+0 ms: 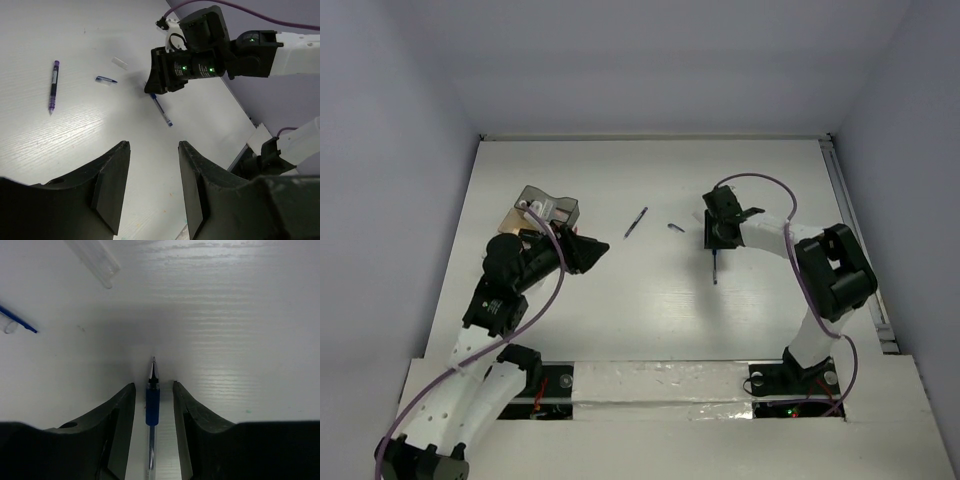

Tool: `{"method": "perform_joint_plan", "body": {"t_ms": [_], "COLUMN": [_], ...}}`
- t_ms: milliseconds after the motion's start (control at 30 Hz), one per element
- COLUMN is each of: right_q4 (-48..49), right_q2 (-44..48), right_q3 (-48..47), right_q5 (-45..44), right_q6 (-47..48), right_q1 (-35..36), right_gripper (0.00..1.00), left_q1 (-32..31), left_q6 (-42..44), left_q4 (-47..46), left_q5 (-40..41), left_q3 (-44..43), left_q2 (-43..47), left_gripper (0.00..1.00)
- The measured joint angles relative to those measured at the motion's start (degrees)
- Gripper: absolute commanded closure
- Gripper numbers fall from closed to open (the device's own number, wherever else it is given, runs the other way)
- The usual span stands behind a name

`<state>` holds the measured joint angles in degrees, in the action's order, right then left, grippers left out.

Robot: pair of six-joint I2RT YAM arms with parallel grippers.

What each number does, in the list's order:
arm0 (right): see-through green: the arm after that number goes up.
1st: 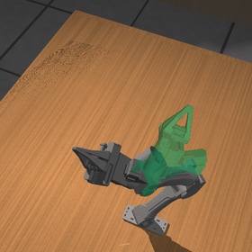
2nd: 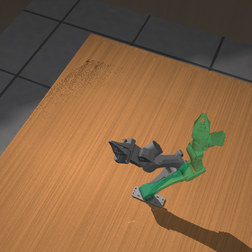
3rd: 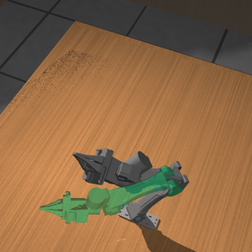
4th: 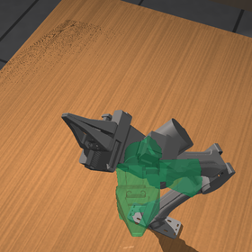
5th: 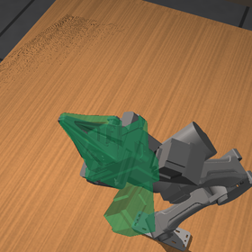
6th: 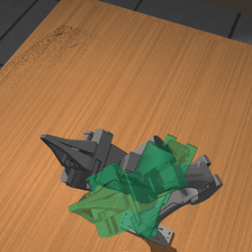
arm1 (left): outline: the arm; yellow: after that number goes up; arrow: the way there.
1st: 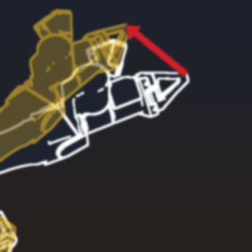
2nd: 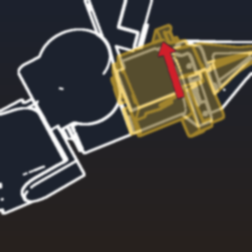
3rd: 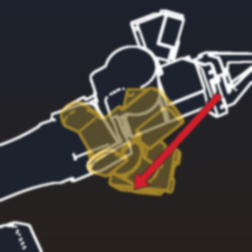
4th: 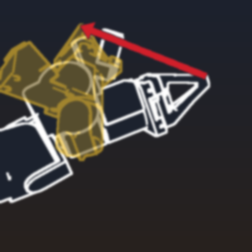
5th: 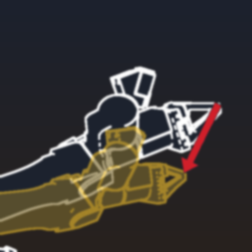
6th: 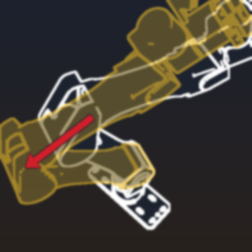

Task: Sort the stationery into containers
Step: Pick up the pen from the center of the board.

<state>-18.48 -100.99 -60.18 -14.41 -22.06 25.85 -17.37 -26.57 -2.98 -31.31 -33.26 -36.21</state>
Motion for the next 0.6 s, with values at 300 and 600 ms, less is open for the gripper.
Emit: {"method": "perform_joint_plan", "body": {"t_ms": [300, 600], "right_q4": [-0.4, 0.9], "right_q2": [-0.2, 10.6], "right_q3": [-0.1, 5.9], "right_q5": [-0.7, 1.4], "right_q6": [-0.9, -0.7], "right_q1": [0.0, 0.8], "right_gripper": [0.99, 1.00], "left_q1": [-1.1, -1.1], "left_q6": [0.6, -0.8], "left_q4": [-0.3, -4.1], "left_q5": [-0.1, -4.9], "left_q3": [0.0, 0.0], "left_q2": [0.3, -4.5], "left_gripper": [0.61, 0.61]}}
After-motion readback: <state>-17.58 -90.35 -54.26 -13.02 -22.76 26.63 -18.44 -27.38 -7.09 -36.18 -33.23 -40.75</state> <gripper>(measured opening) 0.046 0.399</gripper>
